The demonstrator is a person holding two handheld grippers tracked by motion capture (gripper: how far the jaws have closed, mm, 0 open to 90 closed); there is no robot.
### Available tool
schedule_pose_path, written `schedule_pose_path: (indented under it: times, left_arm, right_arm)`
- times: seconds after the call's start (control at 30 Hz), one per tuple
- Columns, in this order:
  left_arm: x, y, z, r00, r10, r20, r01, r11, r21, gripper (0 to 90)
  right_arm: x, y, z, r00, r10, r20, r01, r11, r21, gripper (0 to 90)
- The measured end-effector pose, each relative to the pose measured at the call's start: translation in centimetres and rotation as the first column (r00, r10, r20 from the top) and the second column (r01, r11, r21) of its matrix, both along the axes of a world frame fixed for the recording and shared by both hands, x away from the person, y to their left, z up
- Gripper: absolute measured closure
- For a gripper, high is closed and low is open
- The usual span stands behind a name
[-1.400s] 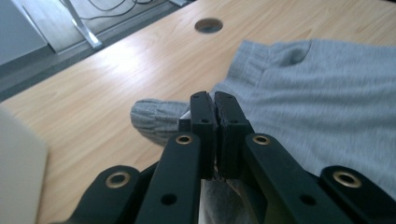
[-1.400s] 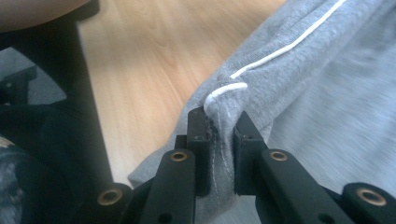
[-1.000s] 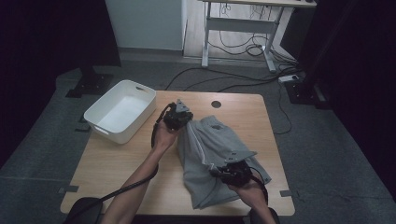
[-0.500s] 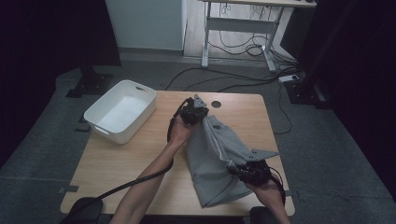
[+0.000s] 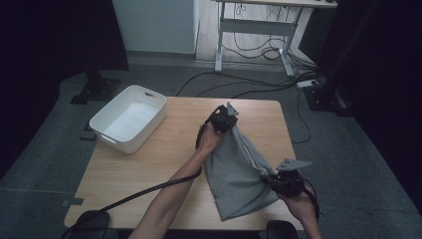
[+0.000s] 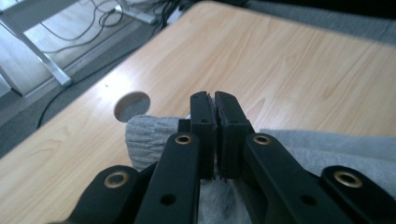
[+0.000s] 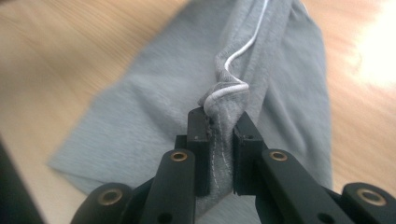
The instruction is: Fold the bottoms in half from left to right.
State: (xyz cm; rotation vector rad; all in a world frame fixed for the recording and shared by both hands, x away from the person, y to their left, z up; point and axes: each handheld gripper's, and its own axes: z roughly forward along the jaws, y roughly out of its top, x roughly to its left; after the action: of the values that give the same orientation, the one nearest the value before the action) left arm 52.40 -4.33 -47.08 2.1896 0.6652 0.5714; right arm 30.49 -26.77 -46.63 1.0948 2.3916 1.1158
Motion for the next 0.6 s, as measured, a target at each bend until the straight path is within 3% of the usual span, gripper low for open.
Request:
schedule_pose_path:
  times: [0.17, 0.23, 0.33, 0.4, 0.43, 0.5, 0.6]
  left_arm:
    - [0.7, -1.6, -2.0, 0.9996, -0.009, -0.026, 0.01, 0.9985, 0.053, 85.7]
    - [0.8, -2.1, -2.6, 0.9985, -0.008, -0.055, 0.01, 0.9986, 0.051, 84.3]
    - [0.5, -2.1, -2.5, 0.998, -0.022, -0.06, 0.022, 0.9997, 0.0, 67.5]
    - [0.2, -1.8, -2.0, 0.9993, -0.021, -0.032, 0.021, 0.9998, 0.003, 56.2]
    - [0.2, -1.7, -1.7, 0.9989, -0.026, -0.04, 0.026, 0.9997, -0.001, 51.2]
    - [-0.1, -1.2, -1.1, 0.9975, -0.034, -0.062, 0.032, 0.9992, -0.023, 40.9]
    - [-1.0, -0.1, -0.4, 0.9972, -0.043, -0.061, 0.041, 0.9986, -0.031, 30.1]
  right_arm:
    - [0.5, -0.7, -1.9, 0.9987, -0.044, -0.026, 0.043, 0.998, -0.054, 80.1]
    - [0.6, -1.0, -2.4, 0.9976, -0.058, -0.036, 0.056, 0.996, -0.071, 79.6]
    - [0.6, -1.3, -3.1, 0.9965, -0.069, -0.047, 0.064, 0.992, -0.107, 76.6]
    - [0.5, -1.4, -3.5, 0.9955, -0.08, -0.051, 0.073, 0.988, -0.135, 68.5]
    - [0.4, -1.5, -3.6, 0.9943, -0.092, -0.054, 0.083, 0.985, -0.149, 64.9]
    - [0.3, -1.7, -3.5, 0.9929, -0.105, -0.057, 0.095, 0.984, -0.152, 55.3]
    - [-0.1, -2.0, -2.9, 0.9903, -0.13, -0.05, 0.122, 0.983, -0.138, 43.4]
